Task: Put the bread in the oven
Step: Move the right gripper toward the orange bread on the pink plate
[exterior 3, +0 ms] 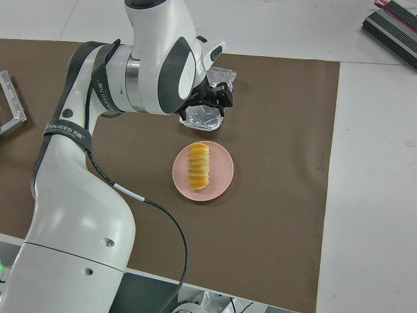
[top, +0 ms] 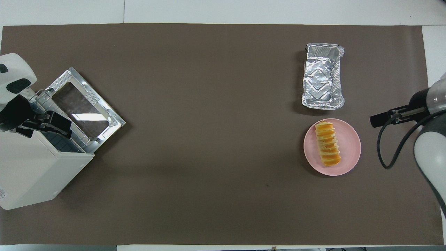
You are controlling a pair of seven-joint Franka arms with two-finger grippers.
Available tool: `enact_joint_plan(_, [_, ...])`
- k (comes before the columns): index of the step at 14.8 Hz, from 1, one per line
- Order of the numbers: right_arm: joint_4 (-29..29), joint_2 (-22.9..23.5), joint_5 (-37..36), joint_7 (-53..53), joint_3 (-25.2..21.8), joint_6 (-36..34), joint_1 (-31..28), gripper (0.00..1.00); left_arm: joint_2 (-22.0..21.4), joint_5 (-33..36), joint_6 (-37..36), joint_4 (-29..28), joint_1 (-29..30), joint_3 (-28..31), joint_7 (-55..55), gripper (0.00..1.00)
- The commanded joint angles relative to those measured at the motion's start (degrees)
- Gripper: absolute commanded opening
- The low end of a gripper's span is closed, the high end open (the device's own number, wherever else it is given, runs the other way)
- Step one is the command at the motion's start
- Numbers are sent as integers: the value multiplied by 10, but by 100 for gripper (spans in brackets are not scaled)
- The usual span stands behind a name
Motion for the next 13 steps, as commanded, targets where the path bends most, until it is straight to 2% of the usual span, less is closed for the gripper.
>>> enact_joint_plan(1, [-69, 13, 3, 33, 1, 74, 17, 100, -14, 5, 4, -15, 9, -7, 1, 100])
enact_joint_plan(4, [-79, 74, 3, 45, 1, 160, 30, 100, -14, 5, 4, -15, 9, -7, 1, 100])
enact_joint_plan(7, [-117, 104, 3, 68, 1, 269, 57, 100, -14, 5, 4, -15, 9, -7, 1, 100])
enact_joint_plan(10, [-140, 134, 3, 76, 1, 327, 57, 100, -14, 5, 4, -15, 9, -7, 1, 100])
enact_joint_plan(13, [-140, 158, 3, 76, 1, 337, 56, 100, -14, 5, 4, -15, 9, -7, 1, 100])
